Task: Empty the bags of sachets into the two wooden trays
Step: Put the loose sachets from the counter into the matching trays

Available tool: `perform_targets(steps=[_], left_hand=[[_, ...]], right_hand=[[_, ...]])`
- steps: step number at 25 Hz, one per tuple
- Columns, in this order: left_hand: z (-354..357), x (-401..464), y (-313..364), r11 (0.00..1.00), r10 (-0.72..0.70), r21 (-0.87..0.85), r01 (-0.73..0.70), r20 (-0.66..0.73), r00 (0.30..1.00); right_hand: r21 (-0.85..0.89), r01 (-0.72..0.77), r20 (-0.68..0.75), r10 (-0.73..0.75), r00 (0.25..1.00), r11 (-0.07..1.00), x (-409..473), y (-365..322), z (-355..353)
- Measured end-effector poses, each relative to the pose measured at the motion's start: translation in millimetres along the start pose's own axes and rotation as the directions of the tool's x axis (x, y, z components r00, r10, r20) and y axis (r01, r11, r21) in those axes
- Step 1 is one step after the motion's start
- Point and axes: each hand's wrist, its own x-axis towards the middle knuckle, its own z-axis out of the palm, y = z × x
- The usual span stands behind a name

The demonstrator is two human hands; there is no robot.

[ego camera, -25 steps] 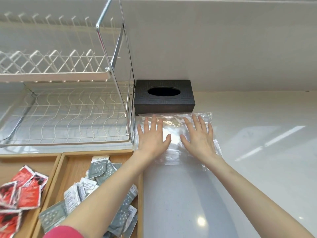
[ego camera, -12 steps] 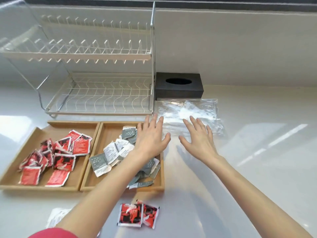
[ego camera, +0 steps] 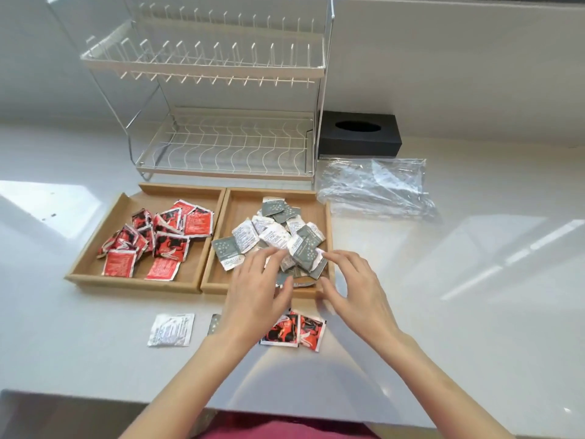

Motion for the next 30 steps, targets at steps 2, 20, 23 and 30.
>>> perform_targets(steps=[2,20,23,30], left_hand=[[3.6,-23.4,-8.8,0.995,0.012,-0.095,-0.011,0.003,1.000],[40.8,-57.0,-31.9,0.958,-0.237,-0.077,0.278,0.339,0.911],[33.5,-61.1,-36.3,0.930,-0.260,-0.166,0.328,0.334,0.906],[-7.3,-54.0,-60.8,0.763,-0.439,-0.426,0.486,0.209,0.874]], right_hand=[[0.037,-0.009,0.009,0.009,1.000,0.999,-16.3,-3.4,7.0],[-0.122,-0.326,0.321,0.348,0.881,0.938,-43.2,-4.3,56.0],[-0.013,-0.325,0.309,0.313,0.898,0.946,-42.6,-13.7,57.6],[0.312,-0.417,0.312,0.322,0.894,0.854,-23.3,-49.0,63.3]])
